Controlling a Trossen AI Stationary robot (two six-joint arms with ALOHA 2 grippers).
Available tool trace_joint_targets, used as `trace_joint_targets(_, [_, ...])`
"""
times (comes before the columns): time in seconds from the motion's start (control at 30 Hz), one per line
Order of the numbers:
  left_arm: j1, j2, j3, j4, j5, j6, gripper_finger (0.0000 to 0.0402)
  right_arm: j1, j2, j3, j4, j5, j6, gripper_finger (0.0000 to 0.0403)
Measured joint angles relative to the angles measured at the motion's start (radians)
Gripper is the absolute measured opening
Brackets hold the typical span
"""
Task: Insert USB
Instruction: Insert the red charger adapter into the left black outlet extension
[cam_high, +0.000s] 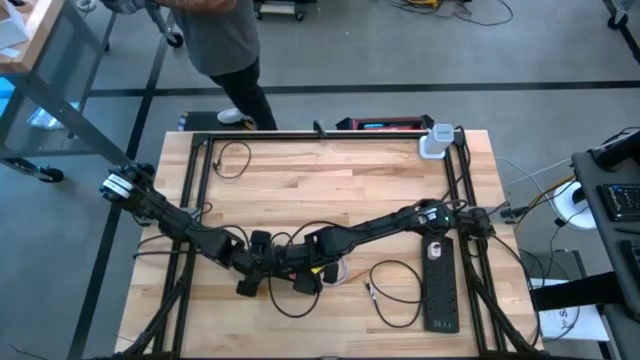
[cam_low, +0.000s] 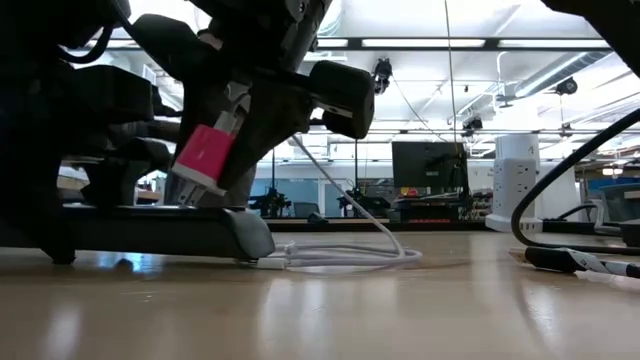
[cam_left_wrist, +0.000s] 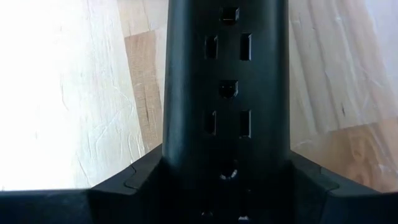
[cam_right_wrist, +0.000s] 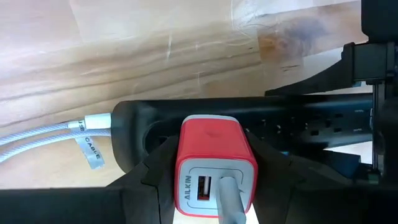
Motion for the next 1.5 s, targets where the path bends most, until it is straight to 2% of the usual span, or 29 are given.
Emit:
trace_joint_targets(0.27, [0.0, 0.0, 0.0, -0.003, 0.004, -0.008, 0.0209, 0.023, -0.003, 0.043, -0.075, 0.064, -0.023, 0.0135])
trace_joint_targets(0.63, [0.001, 0.003, -0.002, 0.029, 0.014, -0.042, 0.0209, 0.03, 0.01, 0.033, -0.094, 0.071, -0.03, 0.0135])
trace_joint_targets(1.23, [0.0, 0.004, -0.006, 0.118, -0.006, 0.001, 0.0215, 0.016, 0.032, 0.008, -0.075, -0.04, -0.006, 0.0135])
trace_joint_targets(1.5, [0.003, -0.005, 0.033, 0.091, 0.012, 0.112, 0.0213, 0.002, 0.024, -0.059, -0.058, -0.108, 0.041, 0.0135])
